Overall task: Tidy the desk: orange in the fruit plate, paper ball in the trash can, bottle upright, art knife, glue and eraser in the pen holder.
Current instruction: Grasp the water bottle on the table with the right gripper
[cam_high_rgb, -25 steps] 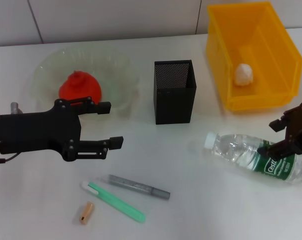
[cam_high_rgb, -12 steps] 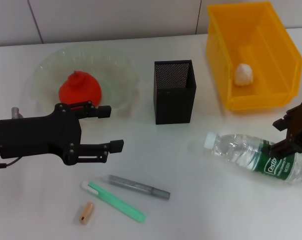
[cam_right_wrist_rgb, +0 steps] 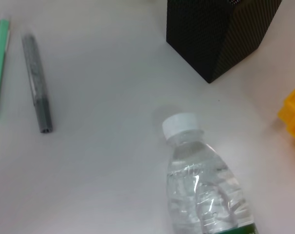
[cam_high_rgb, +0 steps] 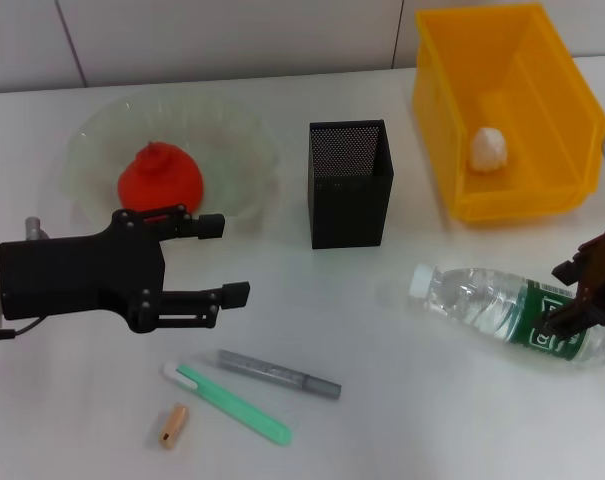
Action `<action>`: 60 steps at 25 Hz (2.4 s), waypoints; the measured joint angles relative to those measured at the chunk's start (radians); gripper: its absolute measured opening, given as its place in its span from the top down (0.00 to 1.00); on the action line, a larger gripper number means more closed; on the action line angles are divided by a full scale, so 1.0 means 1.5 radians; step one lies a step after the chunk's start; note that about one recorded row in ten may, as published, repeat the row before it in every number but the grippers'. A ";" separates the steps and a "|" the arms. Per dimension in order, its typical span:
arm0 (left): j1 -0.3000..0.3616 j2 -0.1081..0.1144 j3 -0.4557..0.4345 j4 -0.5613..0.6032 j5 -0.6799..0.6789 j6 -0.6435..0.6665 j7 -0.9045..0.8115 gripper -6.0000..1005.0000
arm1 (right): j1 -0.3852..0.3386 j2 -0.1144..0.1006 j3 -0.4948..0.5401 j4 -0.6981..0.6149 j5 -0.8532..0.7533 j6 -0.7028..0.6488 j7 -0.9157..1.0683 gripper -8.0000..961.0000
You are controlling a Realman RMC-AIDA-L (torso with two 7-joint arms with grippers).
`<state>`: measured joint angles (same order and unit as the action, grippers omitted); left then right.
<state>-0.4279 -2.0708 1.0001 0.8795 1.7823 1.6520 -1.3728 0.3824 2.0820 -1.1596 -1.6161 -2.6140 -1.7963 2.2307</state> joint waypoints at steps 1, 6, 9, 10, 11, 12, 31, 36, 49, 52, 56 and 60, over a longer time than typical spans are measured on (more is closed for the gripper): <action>0.000 0.000 0.000 -0.001 0.000 0.000 0.000 0.24 | 0.000 0.000 0.000 0.002 0.000 0.000 0.001 0.24; 0.000 0.000 0.000 -0.004 0.000 0.000 0.007 0.24 | 0.001 0.000 0.000 0.018 0.000 0.006 0.001 0.24; 0.000 0.000 0.000 -0.004 0.000 0.001 0.007 0.24 | 0.006 -0.001 0.000 0.036 0.000 0.015 -0.001 0.24; 0.000 0.000 0.000 -0.004 0.000 0.001 0.007 0.24 | 0.008 -0.002 0.000 0.041 0.000 0.018 -0.002 0.24; 0.000 0.000 0.001 -0.004 0.000 0.001 0.007 0.24 | 0.009 -0.002 -0.001 0.045 0.000 0.019 -0.002 0.24; 0.000 0.000 0.001 -0.004 0.000 0.002 0.007 0.24 | 0.010 -0.002 -0.003 0.048 -0.003 0.020 -0.002 0.24; 0.000 0.000 0.001 -0.005 0.000 0.000 0.014 0.25 | 0.034 -0.002 -0.039 0.072 -0.033 0.039 -0.003 0.24; 0.000 0.001 0.000 -0.004 0.000 -0.001 0.016 0.25 | 0.037 -0.002 -0.040 0.083 -0.040 0.042 0.000 0.24; 0.000 0.001 0.000 -0.004 0.000 -0.001 0.016 0.25 | 0.048 -0.001 -0.051 0.139 -0.042 0.070 0.003 0.25; 0.002 0.001 0.000 -0.004 0.000 -0.001 0.017 0.25 | 0.055 -0.001 -0.055 0.155 -0.042 0.075 0.004 0.25; 0.003 0.000 0.000 -0.004 0.000 -0.001 0.017 0.25 | 0.061 0.000 -0.059 0.172 -0.042 0.085 0.005 0.24; 0.004 0.000 0.000 -0.004 0.000 -0.001 0.018 0.25 | 0.072 0.000 -0.059 0.195 -0.047 0.090 0.008 0.24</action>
<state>-0.4225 -2.0707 1.0000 0.8728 1.7825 1.6506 -1.3461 0.4897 2.0817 -1.2485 -1.3238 -2.6841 -1.6617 2.2420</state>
